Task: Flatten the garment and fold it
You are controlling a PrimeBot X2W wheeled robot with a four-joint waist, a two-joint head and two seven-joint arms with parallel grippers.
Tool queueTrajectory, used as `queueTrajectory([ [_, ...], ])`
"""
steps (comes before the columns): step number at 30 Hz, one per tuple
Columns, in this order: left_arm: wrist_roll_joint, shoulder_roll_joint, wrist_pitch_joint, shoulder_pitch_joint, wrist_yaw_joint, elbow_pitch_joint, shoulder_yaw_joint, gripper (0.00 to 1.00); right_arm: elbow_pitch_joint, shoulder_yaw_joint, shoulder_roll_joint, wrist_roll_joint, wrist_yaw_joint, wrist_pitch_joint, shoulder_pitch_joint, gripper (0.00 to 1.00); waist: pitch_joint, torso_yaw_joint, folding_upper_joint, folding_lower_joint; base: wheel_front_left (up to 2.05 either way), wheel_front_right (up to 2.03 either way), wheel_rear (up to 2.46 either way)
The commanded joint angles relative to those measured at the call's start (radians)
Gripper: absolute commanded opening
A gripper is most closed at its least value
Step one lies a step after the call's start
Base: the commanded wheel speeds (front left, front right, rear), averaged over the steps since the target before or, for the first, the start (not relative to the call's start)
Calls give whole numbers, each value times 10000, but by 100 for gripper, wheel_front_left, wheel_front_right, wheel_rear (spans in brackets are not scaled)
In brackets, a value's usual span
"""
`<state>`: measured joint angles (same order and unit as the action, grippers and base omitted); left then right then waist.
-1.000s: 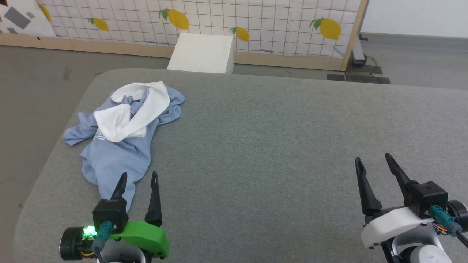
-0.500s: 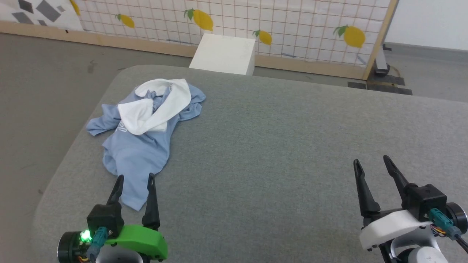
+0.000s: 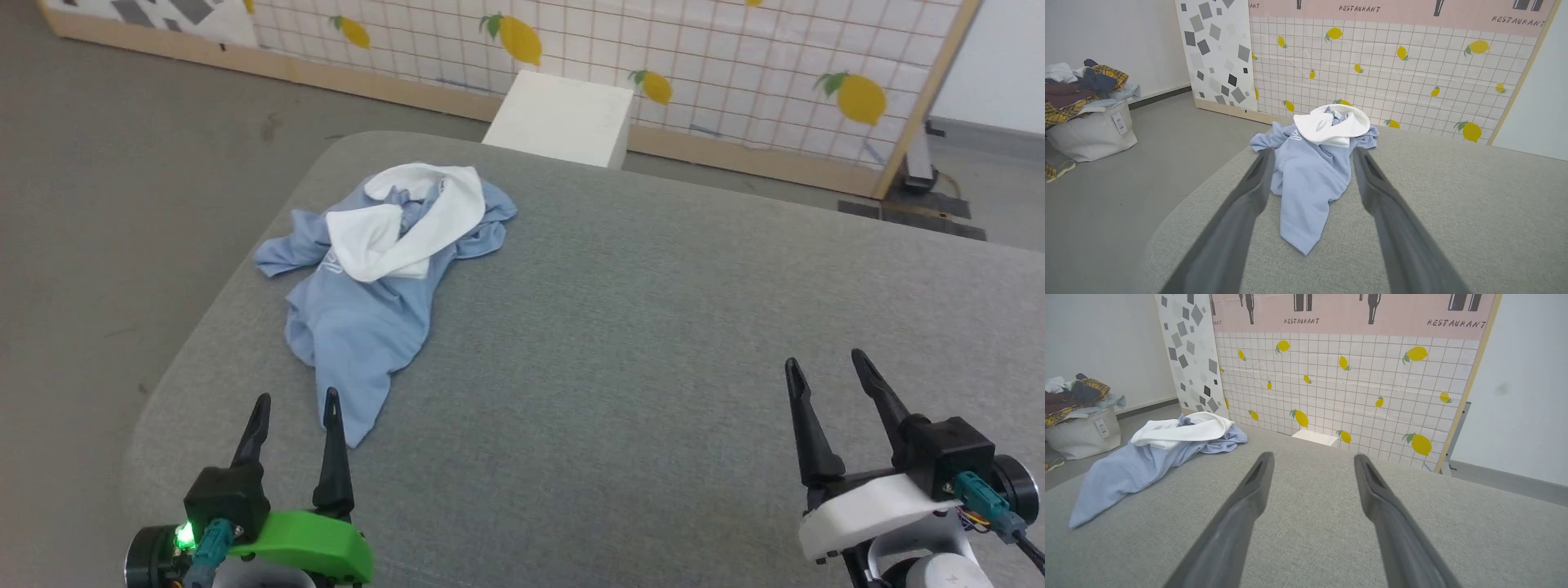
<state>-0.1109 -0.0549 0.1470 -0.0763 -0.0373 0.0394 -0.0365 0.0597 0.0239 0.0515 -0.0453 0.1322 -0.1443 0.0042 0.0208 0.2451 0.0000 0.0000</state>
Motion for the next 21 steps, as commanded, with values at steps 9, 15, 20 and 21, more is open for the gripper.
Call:
queueTrajectory([
  [9, -213, 31, 264, -248, -132, 109, -17, 100, 149, -69, -8, -126, -10, -286, 173, 100, 32, 770, 0, 0, 0, 0, 0],
  [15, -308, 34, 391, -331, -207, 156, -39, 100, 234, -44, -9, -163, -11, -413, 180, 100, 66, 1079, 0, 0, 0, 0, 0],
  [20, -393, 35, 491, -397, -290, 196, -67, 100, 303, -36, -10, -142, -11, -514, 161, 100, 95, 1247, 0, 0, 0, 0, 0],
  [21, -412, 36, 514, -415, -309, 206, -68, 100, 314, -34, -10, -138, -11, -537, 161, 100, 104, 1277, 0, 0, 0, 0, 0],
])
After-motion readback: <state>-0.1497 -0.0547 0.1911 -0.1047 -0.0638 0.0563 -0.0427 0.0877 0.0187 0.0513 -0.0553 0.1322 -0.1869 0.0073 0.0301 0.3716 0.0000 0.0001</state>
